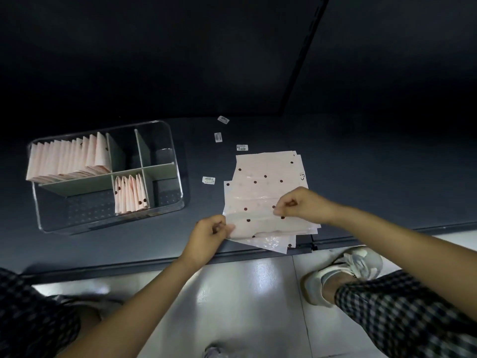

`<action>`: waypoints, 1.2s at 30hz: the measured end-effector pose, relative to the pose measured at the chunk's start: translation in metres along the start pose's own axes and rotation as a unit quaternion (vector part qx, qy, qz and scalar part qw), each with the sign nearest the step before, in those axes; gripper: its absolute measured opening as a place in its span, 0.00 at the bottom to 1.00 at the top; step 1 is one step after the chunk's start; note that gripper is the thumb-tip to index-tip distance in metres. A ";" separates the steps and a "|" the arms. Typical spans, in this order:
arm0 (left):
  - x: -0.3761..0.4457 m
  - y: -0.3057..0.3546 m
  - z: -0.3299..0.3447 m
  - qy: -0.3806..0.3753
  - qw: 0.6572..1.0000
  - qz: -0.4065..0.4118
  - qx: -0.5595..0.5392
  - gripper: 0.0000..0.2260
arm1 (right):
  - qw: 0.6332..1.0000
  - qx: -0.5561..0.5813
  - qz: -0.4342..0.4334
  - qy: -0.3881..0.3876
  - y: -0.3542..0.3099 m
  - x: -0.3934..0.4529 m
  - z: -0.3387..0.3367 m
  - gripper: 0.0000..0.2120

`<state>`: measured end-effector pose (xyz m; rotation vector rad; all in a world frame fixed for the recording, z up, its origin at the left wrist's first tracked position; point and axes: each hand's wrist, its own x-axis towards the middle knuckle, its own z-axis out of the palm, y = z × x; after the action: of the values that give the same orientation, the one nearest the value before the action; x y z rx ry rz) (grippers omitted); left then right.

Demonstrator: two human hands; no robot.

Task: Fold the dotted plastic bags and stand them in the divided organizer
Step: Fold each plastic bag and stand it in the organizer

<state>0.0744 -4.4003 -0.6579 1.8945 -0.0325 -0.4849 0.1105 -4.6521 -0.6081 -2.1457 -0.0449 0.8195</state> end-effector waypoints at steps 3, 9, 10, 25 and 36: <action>0.007 0.003 0.001 -0.021 0.997 -0.025 -0.067 0.12 | 1.000 0.005 0.024 -0.005 -0.003 0.009 -0.001 0.06; 0.012 0.001 0.002 0.001 0.992 -0.056 -0.109 0.13 | 0.998 0.011 0.058 0.020 -0.004 0.027 -0.002 0.10; 0.012 0.000 0.003 0.027 0.996 -0.040 -0.077 0.15 | 0.998 -0.003 0.059 0.034 -0.004 0.032 -0.004 0.12; 0.002 -0.019 0.033 -0.094 0.833 0.186 0.513 0.34 | 0.971 -0.197 0.071 0.118 0.004 0.083 -0.010 0.09; 0.001 -0.027 0.032 -0.107 0.823 0.133 0.541 0.36 | 0.884 -0.336 -0.074 0.315 -0.002 0.053 0.029 0.18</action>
<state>0.0586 -4.4189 -0.6921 2.8600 -0.8812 -0.5271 0.1357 -4.6148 -0.6482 -2.9232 -0.1739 -0.0512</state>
